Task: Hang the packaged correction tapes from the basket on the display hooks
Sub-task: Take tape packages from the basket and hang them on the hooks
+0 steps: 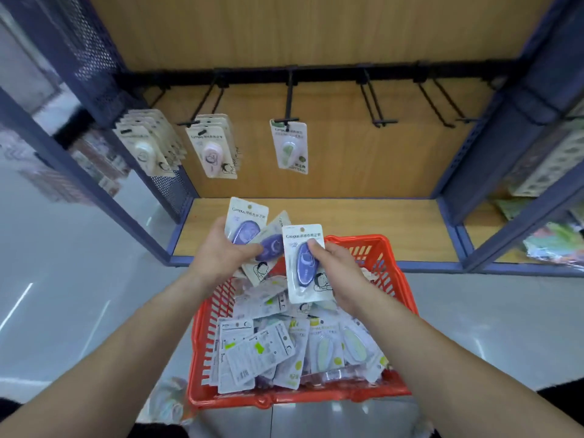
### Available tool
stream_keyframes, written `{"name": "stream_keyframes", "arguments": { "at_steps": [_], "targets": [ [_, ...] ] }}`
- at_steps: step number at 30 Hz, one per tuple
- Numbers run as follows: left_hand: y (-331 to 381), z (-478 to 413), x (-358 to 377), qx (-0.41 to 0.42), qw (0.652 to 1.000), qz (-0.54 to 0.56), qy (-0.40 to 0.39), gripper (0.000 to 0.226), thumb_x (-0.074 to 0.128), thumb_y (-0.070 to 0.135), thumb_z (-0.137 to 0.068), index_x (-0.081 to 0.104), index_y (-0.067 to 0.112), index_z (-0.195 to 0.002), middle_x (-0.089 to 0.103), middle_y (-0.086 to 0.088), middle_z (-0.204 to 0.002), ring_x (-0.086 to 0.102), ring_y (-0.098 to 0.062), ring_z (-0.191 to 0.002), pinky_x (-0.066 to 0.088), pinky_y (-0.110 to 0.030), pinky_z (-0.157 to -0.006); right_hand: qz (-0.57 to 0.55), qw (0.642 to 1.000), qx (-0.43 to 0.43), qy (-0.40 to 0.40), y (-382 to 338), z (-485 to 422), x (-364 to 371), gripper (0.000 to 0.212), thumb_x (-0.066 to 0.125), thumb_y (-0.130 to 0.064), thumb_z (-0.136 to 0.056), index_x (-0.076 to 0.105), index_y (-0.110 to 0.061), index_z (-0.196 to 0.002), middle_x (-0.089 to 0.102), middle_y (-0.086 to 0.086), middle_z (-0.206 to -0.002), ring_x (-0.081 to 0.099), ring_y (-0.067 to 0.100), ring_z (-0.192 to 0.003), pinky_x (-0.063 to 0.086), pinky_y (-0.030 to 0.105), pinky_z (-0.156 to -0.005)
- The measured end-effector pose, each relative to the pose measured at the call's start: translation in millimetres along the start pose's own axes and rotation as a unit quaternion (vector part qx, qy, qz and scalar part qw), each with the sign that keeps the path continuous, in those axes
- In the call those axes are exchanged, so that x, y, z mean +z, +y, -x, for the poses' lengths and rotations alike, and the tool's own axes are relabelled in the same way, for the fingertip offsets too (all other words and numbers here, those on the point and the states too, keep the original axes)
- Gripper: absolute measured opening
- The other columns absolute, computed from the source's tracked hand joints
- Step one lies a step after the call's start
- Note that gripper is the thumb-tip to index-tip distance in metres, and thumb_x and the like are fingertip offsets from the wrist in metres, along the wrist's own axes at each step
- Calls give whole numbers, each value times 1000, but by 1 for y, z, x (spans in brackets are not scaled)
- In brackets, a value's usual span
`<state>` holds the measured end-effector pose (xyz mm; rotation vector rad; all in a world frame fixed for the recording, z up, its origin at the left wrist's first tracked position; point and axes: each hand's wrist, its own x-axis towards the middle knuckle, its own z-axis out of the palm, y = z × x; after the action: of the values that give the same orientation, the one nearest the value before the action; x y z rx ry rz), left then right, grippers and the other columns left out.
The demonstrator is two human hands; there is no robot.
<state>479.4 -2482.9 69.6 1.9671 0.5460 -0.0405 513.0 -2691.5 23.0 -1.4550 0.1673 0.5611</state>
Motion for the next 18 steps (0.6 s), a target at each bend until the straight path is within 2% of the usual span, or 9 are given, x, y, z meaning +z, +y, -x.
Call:
{"name": "stream_keyframes", "arguments": {
  "at_steps": [3, 5, 7, 8, 10, 13, 15, 18],
  "targets": [
    [25, 32, -8, -7, 997, 79, -22, 71, 91, 38, -55, 58, 23, -117, 78, -2, -99, 76, -31, -87, 59, -58, -86, -2, 1000, -16, -18, -38, 28, 4, 24, 51, -30, -106, 68, -16, -114, 76, 6, -110, 71, 27, -108, 56, 46, -96],
    [38, 51, -9, -2, 991, 124, -42, 61, 90, 24, -65, 59, 19, -117, 78, -9, -98, 76, -38, -88, 59, -61, -84, -10, 999, -30, -31, -55, 48, 0, 22, 50, -28, -107, 66, -14, -116, 74, 13, -116, 69, 33, -113, 53, 54, -100],
    [46, 68, -7, 3, 985, 160, -56, 47, 83, 7, -78, 60, 15, -118, 77, -14, -101, 74, -42, -92, 59, -61, -85, -19, 998, -43, -43, -65, 67, -6, 21, 51, -26, -106, 65, -13, -116, 74, 13, -117, 69, 32, -113, 54, 52, -100],
    [49, 74, -5, 5, 984, 169, -58, 47, 82, 5, -78, 60, 14, -119, 77, -14, -102, 74, -42, -94, 59, -61, -86, -14, 998, -54, -43, -68, 74, -9, 22, 53, -27, -106, 65, -12, -117, 74, 12, -117, 69, 31, -112, 54, 50, -100],
    [51, 81, 1, 12, 984, 164, -66, 53, 83, 13, -72, 62, 19, -120, 78, -10, -104, 75, -37, -96, 58, -59, -89, 29, 996, -85, -23, -70, 82, -15, 24, 55, -30, -104, 66, -11, -115, 75, 7, -113, 70, 24, -108, 53, 42, -97],
    [53, 82, 10, 18, 982, 169, -82, 54, 79, 18, -71, 61, 22, -122, 78, -3, -105, 75, -29, -99, 58, -52, -92, 54, 991, -123, 5, -73, 85, -18, 23, 60, -31, -102, 68, -10, -102, 75, -1, -92, 67, 11, -84, 50, 30, -82],
    [53, 79, 16, 14, 979, 181, -97, 53, 82, 15, -78, 60, 18, -126, 78, -2, -107, 75, -26, -100, 60, -46, -88, 49, 990, -133, 14, -75, 81, -17, 24, 63, -29, -100, 68, -5, -100, 74, -2, -84, 66, 10, -77, 49, 28, -77],
    [56, 69, 21, 22, 978, 175, -115, 49, 84, 18, -83, 60, 21, -127, 78, -1, -108, 75, -23, -99, 61, -42, -85, 52, 988, -141, 18, -76, 70, -12, 25, 63, -33, -100, 67, -9, -99, 77, 1, -84, 70, 11, -76, 54, 25, -70]
  ]
}}
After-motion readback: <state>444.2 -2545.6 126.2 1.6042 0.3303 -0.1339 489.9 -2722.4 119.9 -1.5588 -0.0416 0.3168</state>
